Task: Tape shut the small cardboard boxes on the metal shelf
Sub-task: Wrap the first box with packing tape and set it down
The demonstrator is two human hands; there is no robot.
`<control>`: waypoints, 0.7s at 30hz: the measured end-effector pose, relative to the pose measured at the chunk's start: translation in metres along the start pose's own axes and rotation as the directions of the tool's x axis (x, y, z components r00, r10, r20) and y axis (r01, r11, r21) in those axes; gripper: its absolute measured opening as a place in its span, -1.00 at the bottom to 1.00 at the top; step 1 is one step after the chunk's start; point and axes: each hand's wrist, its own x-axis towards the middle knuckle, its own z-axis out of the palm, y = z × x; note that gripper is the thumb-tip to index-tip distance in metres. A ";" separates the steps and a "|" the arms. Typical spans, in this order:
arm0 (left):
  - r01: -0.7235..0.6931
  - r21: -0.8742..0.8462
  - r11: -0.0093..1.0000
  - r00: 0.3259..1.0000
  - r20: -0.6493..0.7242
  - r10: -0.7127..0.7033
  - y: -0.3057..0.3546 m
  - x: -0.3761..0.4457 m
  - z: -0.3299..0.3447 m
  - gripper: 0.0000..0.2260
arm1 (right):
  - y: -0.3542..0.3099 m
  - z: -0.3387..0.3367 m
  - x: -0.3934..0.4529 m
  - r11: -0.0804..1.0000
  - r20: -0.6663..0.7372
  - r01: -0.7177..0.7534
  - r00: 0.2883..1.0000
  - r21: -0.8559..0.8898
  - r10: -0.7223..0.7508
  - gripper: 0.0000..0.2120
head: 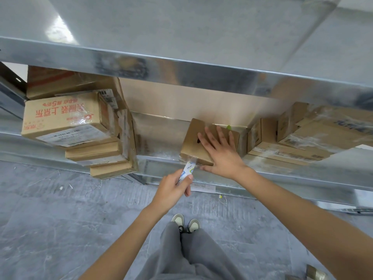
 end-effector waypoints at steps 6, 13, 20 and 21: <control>0.112 -0.068 0.991 0.994 0.012 -0.111 -0.027 0.015 0.010 -0.74 | 0.000 0.000 0.000 1.000 -0.019 -0.006 1.000 0.015 0.006 0.00; 0.134 -0.087 0.987 0.991 0.033 -0.131 -0.028 0.016 0.014 -0.78 | 0.021 -0.009 0.007 0.998 0.063 0.002 0.998 0.056 -0.005 0.08; -0.032 0.050 0.998 0.930 -0.365 0.048 -0.026 -0.007 -0.003 -0.76 | 0.007 -0.031 0.009 0.908 0.084 -0.195 0.981 0.372 0.176 0.02; -0.053 0.036 0.998 0.874 -0.481 0.064 -0.021 -0.007 -0.006 -0.69 | 0.005 -0.033 0.009 0.843 0.100 -0.224 0.974 0.490 0.201 0.02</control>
